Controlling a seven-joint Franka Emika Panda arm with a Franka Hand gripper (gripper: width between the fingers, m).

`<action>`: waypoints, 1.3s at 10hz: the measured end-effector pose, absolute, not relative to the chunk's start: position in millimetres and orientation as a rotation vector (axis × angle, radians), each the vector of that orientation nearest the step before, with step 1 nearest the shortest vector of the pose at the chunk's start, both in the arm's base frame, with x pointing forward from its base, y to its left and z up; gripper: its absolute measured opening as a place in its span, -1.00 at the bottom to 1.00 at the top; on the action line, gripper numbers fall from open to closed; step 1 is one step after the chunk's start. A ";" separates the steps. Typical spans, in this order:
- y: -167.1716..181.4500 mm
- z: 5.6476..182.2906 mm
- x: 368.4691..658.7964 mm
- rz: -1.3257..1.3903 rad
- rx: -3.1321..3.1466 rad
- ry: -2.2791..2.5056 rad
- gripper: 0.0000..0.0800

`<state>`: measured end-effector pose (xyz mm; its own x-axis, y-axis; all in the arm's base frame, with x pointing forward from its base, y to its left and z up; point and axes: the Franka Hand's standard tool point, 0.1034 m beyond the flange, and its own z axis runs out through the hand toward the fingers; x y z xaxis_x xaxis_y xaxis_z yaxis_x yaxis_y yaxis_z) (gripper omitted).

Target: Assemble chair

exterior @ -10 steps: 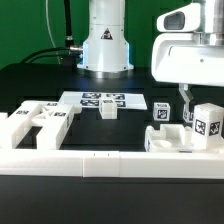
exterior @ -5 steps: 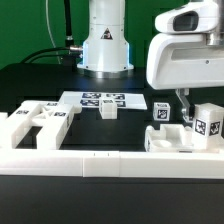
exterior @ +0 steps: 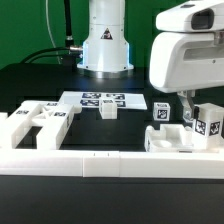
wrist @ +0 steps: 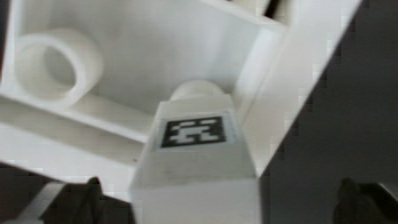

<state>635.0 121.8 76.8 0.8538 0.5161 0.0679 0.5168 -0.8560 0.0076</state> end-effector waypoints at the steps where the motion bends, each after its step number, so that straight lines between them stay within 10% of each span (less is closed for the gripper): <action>1: 121.5 76.8 635.1 -0.106 -3.015 -0.833 0.62; 3: 121.4 76.6 635.0 -0.105 -3.015 -0.833 0.37; 5: 121.4 76.6 635.0 -0.105 -3.016 -0.831 -0.29; 13: 115.4 75.8 637.1 -0.096 -3.076 0.260 -0.29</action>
Offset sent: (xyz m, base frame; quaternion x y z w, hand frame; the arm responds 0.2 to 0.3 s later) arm 0.0000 0.0000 0.0000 0.0000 0.0000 0.0000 1.0000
